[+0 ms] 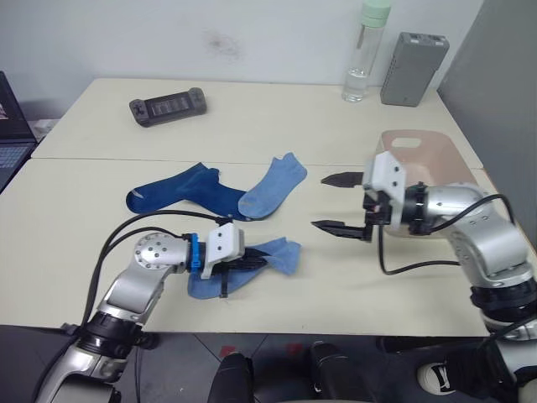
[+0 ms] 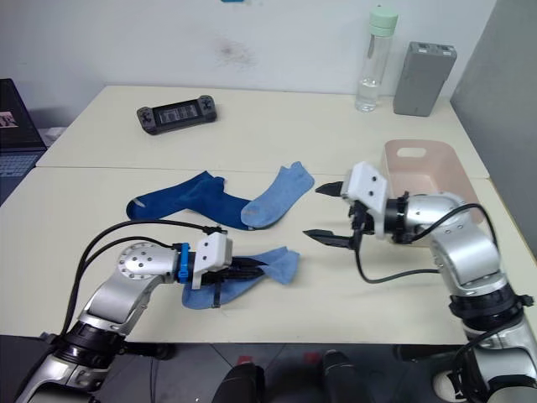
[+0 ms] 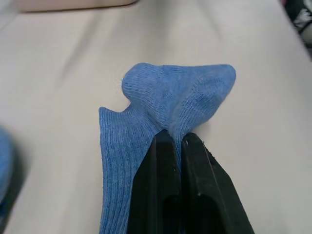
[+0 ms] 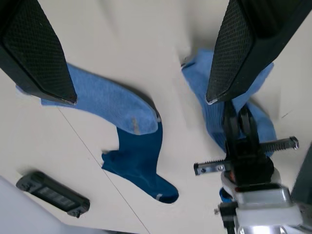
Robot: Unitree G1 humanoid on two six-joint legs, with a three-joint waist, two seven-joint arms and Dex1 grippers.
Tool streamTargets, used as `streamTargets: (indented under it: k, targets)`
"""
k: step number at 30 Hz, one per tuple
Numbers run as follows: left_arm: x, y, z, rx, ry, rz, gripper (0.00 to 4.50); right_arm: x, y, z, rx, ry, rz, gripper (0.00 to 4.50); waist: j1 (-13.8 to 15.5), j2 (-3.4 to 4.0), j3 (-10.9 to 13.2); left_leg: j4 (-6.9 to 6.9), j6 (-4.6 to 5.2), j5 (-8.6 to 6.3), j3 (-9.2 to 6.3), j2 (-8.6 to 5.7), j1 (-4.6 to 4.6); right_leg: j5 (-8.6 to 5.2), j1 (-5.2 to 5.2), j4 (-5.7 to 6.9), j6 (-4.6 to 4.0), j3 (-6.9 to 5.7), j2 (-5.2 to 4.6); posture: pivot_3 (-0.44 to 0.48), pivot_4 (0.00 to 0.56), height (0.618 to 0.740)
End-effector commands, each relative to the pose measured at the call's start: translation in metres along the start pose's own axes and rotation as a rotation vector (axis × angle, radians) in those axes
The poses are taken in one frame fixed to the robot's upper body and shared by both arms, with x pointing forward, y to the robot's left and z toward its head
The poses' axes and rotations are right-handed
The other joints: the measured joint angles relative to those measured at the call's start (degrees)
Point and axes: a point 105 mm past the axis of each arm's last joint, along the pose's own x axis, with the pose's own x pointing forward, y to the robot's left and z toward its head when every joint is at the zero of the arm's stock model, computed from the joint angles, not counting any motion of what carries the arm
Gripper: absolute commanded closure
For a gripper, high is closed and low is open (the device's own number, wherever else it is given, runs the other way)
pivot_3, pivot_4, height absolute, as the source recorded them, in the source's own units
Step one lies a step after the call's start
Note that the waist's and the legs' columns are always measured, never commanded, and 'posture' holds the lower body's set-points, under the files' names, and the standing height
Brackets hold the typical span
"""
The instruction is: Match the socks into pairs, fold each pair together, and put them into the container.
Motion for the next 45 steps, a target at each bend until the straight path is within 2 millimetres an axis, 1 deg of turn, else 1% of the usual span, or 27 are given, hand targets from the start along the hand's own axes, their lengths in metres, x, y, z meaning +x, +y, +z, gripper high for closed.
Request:
streamTargets:
  k: [1,3,4,7,9,11,13,17,19,22,25,28,32,34,36,38,40,45]
  targets:
    - [0.022,0.003,0.008,0.077,-0.002,-0.068,4.47,-0.01,0.003,0.005,-0.017,0.013,0.029,0.0,0.0,0.0,0.0,0.02,0.0,0.0,0.0,-0.01,0.0,-0.01,0.01,0.0,0.02,0.0,0.0,0.0,0.15,0.74]
    - [0.029,0.004,0.008,0.099,0.007,-0.088,4.47,-0.011,0.002,0.003,-0.017,0.028,0.023,0.0,-0.2,0.0,0.0,0.05,0.0,0.0,0.01,-0.02,0.0,-0.03,0.02,0.0,0.07,0.02,0.0,0.0,0.15,0.74]
    - [0.03,0.003,0.004,0.118,0.033,-0.108,4.47,-0.012,0.001,0.001,-0.018,0.037,0.017,0.0,-0.3,0.0,0.0,0.05,0.01,0.0,0.03,-0.03,0.0,-0.02,0.02,0.0,0.07,0.05,0.01,0.0,0.15,0.74]
    - [0.031,-0.001,0.0,0.118,0.061,-0.142,3.82,-0.012,0.0,-0.007,-0.011,0.061,0.003,0.0,-0.5,0.0,0.0,0.02,0.02,0.0,-0.01,-0.01,0.02,0.0,0.0,0.01,0.02,0.08,0.07,0.0,0.15,0.74]
    - [0.029,0.0,0.002,0.117,0.054,-0.129,3.23,-0.012,0.002,-0.013,-0.005,0.073,0.003,0.0,-0.4,0.0,0.0,0.02,0.03,0.0,-0.03,-0.01,0.01,0.0,-0.01,0.01,0.01,0.06,0.07,0.0,0.15,0.74]
    - [0.019,0.0,0.005,0.112,0.053,-0.109,2.56,-0.011,0.005,-0.019,0.034,0.061,0.004,0.0,-0.3,0.0,0.0,0.03,0.03,0.0,-0.01,-0.01,0.0,-0.01,-0.01,0.0,0.03,0.09,0.07,0.0,0.15,0.74]
    - [0.004,0.0,0.011,0.053,0.035,-0.063,1.93,-0.011,0.011,-0.028,0.062,0.072,0.013,0.0,-0.4,0.0,0.0,0.03,0.03,0.0,-0.02,0.01,0.0,-0.02,0.0,0.0,0.04,0.09,0.07,0.0,0.15,0.74]
    - [-0.033,0.01,0.02,-0.132,-0.008,0.126,0.63,-0.009,0.021,-0.044,0.076,0.121,0.01,0.0,-0.4,0.01,0.0,0.01,0.03,0.0,-0.04,0.04,0.01,-0.05,-0.02,0.03,0.07,0.05,0.06,0.0,0.15,0.74]
    - [-0.05,0.017,0.019,-0.22,-0.018,0.246,0.03,-0.008,0.022,-0.051,0.078,0.144,-0.005,0.0,-0.4,0.01,0.0,0.03,0.02,0.0,-0.03,0.04,0.01,-0.06,-0.01,0.04,0.09,0.05,0.06,0.0,0.15,0.74]
    - [-0.075,0.012,-0.002,-0.364,0.036,0.376,0.03,-0.004,0.021,-0.06,0.129,0.16,-0.056,0.0,-0.7,0.01,0.0,0.04,0.02,0.0,-0.01,0.04,0.07,-0.04,0.03,0.03,0.12,0.05,0.05,0.0,0.15,0.74]
    - [-0.086,0.004,-0.02,-0.476,0.074,0.475,0.03,0.0,0.024,-0.072,0.173,0.185,-0.077,0.0,-1.0,0.01,0.0,0.02,0.02,0.0,-0.04,0.04,0.05,-0.05,0.0,0.03,0.11,0.03,0.04,0.0,0.15,0.74]
    - [-0.087,-0.001,-0.029,-0.526,0.085,0.521,0.03,0.003,0.032,-0.082,0.194,0.209,-0.055,0.0,-0.8,0.0,0.0,0.03,0.01,0.0,-0.04,0.04,0.05,-0.05,0.02,0.02,0.11,0.02,0.03,0.0,0.15,0.74]
    - [-0.077,-0.006,-0.038,-0.582,0.074,0.54,0.03,0.01,0.044,-0.097,0.266,0.226,-0.046,0.0,-0.5,0.0,0.0,0.04,0.0,0.0,-0.01,0.03,0.04,-0.05,0.02,0.0,0.11,0.03,0.0,0.0,0.15,0.74]
    - [-0.072,-0.01,-0.042,-0.592,0.082,0.527,0.03,0.013,0.051,-0.101,0.273,0.235,-0.021,0.0,-0.4,0.0,0.0,0.03,0.0,0.0,-0.01,0.03,0.04,-0.05,0.01,0.01,0.11,0.03,0.0,0.0,0.15,0.74]
    - [-0.072,-0.011,-0.043,-0.594,0.086,0.525,0.03,0.016,0.052,-0.102,0.283,0.233,-0.025,0.0,-0.3,0.0,0.0,0.02,0.0,0.0,0.0,0.03,0.05,-0.05,0.0,0.01,0.1,0.04,0.01,0.0,0.15,0.74]
    - [-0.073,-0.011,-0.043,-0.592,0.092,0.52,0.42,0.017,0.052,-0.104,0.293,0.235,-0.029,0.38,-0.3,0.0,0.0,0.02,0.0,0.0,0.01,0.03,0.07,-0.04,0.01,0.02,0.1,0.05,0.01,0.0,0.15,0.74]
    - [-0.075,-0.013,-0.043,-0.6,0.097,0.508,0.92,0.018,0.055,-0.106,0.29,0.246,-0.02,0.9,-0.3,0.0,0.0,0.02,0.0,0.0,0.0,0.03,0.07,-0.04,0.01,0.02,0.1,0.04,0.01,0.0,0.15,0.74]
    - [-0.079,-0.018,-0.043,-0.621,0.1,0.492,2.53,0.023,0.056,-0.102,0.319,0.214,-0.014,2.8,-0.3,0.0,0.0,0.02,0.0,0.0,0.0,0.03,0.06,-0.05,0.0,0.02,0.1,0.04,0.01,0.0,0.15,0.74]
